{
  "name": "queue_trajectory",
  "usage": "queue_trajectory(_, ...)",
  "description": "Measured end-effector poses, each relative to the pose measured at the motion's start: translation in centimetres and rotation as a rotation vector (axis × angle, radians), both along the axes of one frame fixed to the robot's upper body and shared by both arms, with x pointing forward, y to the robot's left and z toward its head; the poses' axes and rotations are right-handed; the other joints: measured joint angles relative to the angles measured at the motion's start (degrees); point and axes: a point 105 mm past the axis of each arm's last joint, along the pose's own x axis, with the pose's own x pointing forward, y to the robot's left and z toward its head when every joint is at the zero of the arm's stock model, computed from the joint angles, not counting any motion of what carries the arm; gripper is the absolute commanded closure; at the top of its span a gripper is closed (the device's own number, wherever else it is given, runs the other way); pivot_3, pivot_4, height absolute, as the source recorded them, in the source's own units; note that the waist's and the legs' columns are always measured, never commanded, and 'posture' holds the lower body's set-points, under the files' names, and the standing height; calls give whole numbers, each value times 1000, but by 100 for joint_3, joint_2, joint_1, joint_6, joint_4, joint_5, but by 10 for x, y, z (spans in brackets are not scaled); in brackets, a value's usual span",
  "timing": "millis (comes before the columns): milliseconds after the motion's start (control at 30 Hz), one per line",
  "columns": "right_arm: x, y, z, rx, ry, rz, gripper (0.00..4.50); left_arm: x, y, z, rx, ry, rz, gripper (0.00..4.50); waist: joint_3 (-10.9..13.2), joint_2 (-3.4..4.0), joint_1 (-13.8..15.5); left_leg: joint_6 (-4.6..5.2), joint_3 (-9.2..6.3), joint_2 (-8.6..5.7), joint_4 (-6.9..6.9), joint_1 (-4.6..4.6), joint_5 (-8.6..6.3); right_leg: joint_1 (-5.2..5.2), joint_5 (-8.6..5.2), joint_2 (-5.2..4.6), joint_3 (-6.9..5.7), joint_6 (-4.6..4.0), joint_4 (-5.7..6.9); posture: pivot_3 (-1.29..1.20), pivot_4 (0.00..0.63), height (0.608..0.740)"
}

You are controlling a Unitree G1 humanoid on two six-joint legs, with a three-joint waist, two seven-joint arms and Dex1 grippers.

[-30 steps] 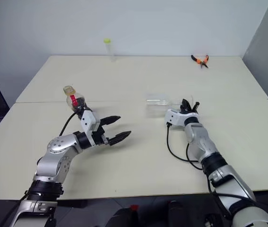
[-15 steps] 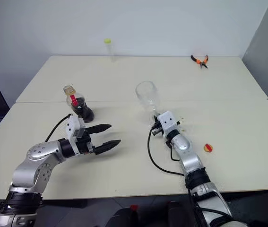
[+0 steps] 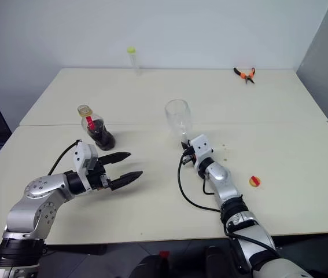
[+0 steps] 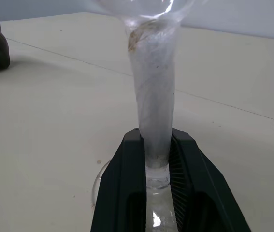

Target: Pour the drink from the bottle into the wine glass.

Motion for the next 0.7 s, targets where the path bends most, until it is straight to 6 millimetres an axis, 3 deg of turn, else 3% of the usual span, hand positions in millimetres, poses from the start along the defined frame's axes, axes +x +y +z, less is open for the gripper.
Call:
queue_trajectory(300, 0, -1, -2, -13, 5, 5, 34, 2, 0, 1, 0, -2, -7, 0, 0, 0, 3, 0, 0, -1, 0, 0, 0, 0, 0, 0, 0, 0, 0, 0, 150, 740)
queue_trajectory(700, -7, -3, -3, -29, 9, 19, 34, 7, -6, 0, -10, -18, -19, 0, 0, 0, 35, 2, -1, -2, 2, -2, -1, 0, 0, 0, -2, 0, 0, 0, 150, 740)
